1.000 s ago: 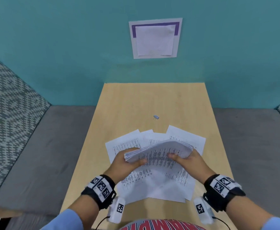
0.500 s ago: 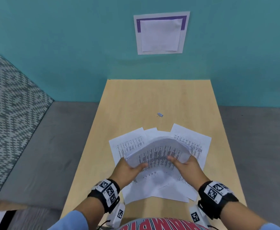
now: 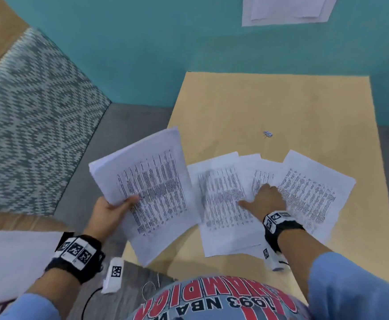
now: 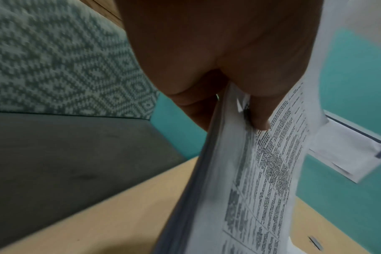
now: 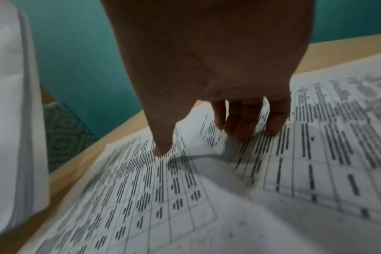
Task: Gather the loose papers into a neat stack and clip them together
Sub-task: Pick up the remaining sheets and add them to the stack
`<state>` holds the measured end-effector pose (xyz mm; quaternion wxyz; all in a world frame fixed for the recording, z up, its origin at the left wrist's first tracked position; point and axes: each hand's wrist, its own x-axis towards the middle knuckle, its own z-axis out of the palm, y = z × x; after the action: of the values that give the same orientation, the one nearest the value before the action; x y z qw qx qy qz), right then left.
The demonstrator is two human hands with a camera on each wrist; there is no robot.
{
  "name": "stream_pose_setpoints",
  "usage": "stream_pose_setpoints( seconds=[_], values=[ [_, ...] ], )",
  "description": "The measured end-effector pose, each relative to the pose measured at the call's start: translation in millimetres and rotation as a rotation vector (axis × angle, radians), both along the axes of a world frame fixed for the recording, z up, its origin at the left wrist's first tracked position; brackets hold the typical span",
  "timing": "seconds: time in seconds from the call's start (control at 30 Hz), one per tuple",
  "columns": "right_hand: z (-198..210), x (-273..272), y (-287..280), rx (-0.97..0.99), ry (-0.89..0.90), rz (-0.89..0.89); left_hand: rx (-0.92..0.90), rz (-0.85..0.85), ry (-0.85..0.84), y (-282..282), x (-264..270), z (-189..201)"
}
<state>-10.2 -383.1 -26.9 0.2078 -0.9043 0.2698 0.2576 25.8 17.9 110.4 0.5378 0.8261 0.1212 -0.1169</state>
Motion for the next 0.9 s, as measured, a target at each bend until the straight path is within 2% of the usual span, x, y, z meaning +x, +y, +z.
stream_pose_setpoints(
  seconds=[0.13,0.27,0.4,0.5,0.57,0.7,0.8,0.9],
  values=[
    [-26,9,12,-0.065,0.052,-0.005,0.005,0.059,-0.003,33,9,-2],
    [-23,9,14,0.118,-0.029,-0.066,-0.025,0.029,0.01,25,19,-11],
    [-17,-15,-2,0.345,-0.25,-0.309,-0.025,-0.035,-0.008,-3,31,-11],
    [-6,-44,-29,0.445,-0.341,-0.48,-0.044,-0.081,-0.024,-22,39,-16],
    [-3,-67,-55,0.396,-0.34,-0.554,-0.052,-0.1,-0.02,-34,44,-18],
    [-15,-106,-99,0.136,-0.237,-0.621,-0.032,-0.138,-0.031,-60,45,-19],
    [-17,-105,-104,-0.068,-0.096,-0.554,-0.03,-0.14,-0.026,-73,40,-18],
    [-18,-88,-100,-0.09,-0.087,-0.554,-0.036,-0.129,-0.031,-73,33,-14]
  ],
)
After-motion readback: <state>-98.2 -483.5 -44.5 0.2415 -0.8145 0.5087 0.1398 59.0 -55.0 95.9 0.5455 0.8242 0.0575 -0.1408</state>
